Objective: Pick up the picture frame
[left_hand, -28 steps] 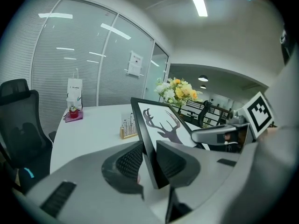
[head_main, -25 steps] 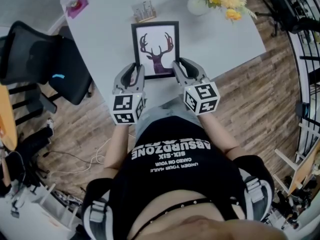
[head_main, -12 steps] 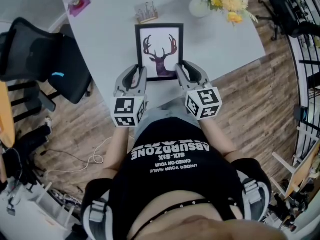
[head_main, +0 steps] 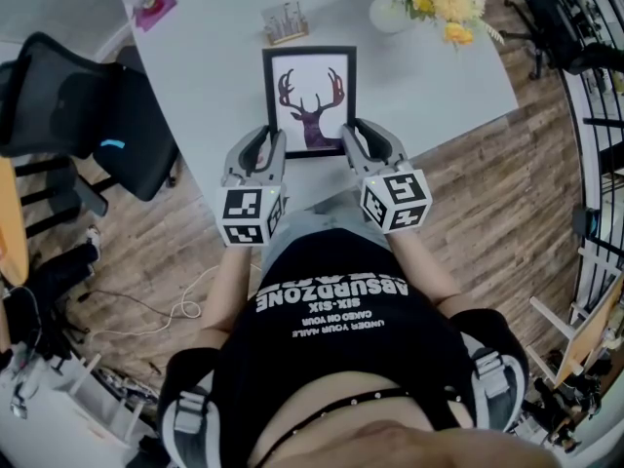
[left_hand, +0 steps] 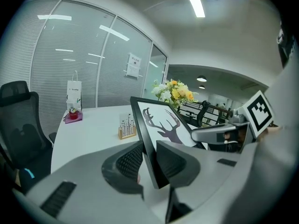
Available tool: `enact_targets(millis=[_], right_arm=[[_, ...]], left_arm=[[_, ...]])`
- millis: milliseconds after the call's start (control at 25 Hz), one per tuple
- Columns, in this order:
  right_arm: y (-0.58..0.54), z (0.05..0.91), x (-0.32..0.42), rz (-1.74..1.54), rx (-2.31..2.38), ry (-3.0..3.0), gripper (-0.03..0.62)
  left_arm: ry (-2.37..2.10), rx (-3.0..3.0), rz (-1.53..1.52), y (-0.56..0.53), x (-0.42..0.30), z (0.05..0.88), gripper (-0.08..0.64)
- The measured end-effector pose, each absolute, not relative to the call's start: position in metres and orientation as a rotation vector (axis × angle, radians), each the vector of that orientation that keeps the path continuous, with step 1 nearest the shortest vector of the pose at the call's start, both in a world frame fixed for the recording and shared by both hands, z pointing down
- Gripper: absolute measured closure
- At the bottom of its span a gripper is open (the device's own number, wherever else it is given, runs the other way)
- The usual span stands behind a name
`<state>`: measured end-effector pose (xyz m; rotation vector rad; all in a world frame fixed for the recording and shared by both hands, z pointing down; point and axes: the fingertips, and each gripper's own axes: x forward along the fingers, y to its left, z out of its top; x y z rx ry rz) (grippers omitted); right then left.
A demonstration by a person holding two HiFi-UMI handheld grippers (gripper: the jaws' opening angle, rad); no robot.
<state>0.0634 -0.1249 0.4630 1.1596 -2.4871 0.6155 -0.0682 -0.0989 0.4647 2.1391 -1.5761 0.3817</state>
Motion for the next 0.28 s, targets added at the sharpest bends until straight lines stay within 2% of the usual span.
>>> enact_targets(millis=[280], right_arm=[[-0.1258,0.4674,0.0636,0.594,1.155,-2.469,0.491]], left_arm=[[-1.572,2.132,0.396,-0.0997,-0.0663,0.4664,0.46]])
